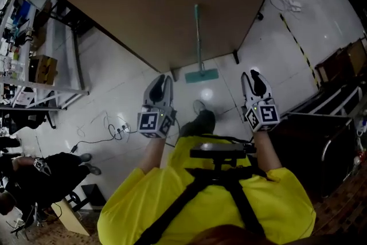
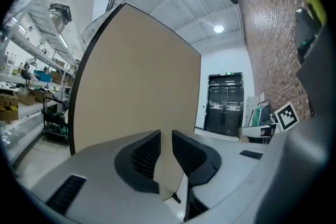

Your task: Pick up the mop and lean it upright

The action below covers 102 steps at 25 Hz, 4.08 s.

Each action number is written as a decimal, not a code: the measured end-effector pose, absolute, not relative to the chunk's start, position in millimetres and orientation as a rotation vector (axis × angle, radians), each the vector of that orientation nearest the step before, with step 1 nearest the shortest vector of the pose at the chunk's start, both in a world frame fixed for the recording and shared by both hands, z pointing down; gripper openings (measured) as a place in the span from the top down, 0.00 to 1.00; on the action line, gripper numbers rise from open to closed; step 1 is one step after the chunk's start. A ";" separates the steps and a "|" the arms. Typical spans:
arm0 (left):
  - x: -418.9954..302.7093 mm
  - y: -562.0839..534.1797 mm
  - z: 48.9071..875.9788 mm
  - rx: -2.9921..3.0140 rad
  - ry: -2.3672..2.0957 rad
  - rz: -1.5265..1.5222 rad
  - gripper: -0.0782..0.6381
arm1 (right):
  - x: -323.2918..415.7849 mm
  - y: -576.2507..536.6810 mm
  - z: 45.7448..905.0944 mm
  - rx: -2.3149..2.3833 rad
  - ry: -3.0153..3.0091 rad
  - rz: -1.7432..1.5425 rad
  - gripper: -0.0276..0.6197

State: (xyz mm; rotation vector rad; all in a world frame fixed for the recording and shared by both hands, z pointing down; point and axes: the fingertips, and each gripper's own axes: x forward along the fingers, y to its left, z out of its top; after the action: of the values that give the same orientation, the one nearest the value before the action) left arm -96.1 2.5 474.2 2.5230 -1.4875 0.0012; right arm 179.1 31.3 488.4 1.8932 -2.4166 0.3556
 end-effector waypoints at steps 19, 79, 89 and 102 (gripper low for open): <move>-133.5 -134.0 512.1 2.310 -1.673 0.081 0.81 | 89.1 -312.6 653.3 1.757 -2.271 0.516 0.66; -140.6 -141.0 432.3 2.517 -1.618 -0.095 0.85 | 129.0 -94.3 320.8 1.775 -2.665 -0.118 0.79; -138.7 -130.8 446.1 2.467 -1.642 -0.097 0.85 | 121.8 -118.4 394.7 1.682 -2.588 0.025 0.79; -142.5 -142.5 490.4 2.419 -1.629 0.036 0.85 | 104.5 -203.1 585.5 1.618 -2.416 0.302 0.79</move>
State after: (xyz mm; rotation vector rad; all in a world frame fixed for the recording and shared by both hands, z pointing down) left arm -142.5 -142.5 490.4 2.4189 -1.6285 0.0365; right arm 104.5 -203.1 585.5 1.6176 -2.4164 0.3018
